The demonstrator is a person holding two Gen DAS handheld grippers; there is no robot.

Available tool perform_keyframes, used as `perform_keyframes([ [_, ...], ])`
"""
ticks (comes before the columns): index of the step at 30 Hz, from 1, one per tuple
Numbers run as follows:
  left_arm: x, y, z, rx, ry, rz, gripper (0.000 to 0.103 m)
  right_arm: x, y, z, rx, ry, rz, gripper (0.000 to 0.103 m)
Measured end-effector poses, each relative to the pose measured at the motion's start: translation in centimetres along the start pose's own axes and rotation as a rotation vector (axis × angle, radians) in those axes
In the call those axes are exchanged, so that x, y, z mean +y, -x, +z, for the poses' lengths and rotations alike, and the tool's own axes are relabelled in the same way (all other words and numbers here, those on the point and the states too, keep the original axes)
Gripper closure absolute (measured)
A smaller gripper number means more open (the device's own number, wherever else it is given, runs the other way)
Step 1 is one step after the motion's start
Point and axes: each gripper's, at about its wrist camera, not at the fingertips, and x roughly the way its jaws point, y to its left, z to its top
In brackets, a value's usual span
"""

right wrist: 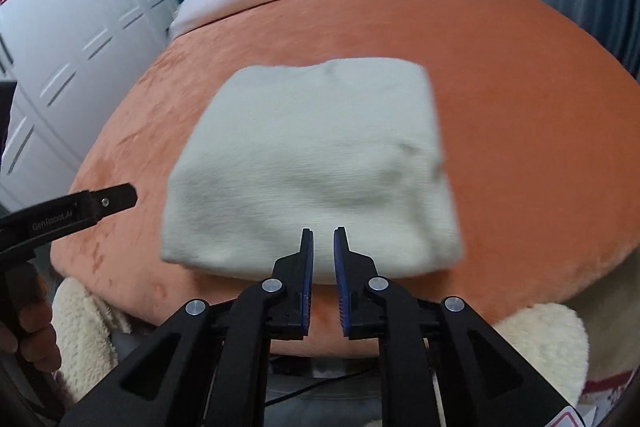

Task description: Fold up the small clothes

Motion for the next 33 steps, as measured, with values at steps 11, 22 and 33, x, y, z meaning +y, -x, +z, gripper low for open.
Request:
perform_keyframes([
  [11, -3.3, -2.3, 0.1, 0.042, -0.064, 0.044, 0.031, -6.1, -5.9, 0.0, 0.144, 0.008, -0.134, 0.083],
  [22, -1.0, -4.3, 1.3, 0.133, 0.178, -0.199, 0.017, -7.9, -0.4, 0.0, 0.004, -0.115, -0.033, 0.035],
  [33, -0.3, -9.5, 3.2, 0.178, 0.213, -0.304, 0.006, -9.8, -7.1, 1.9, 0.11, -0.235, 0.16, 0.028],
])
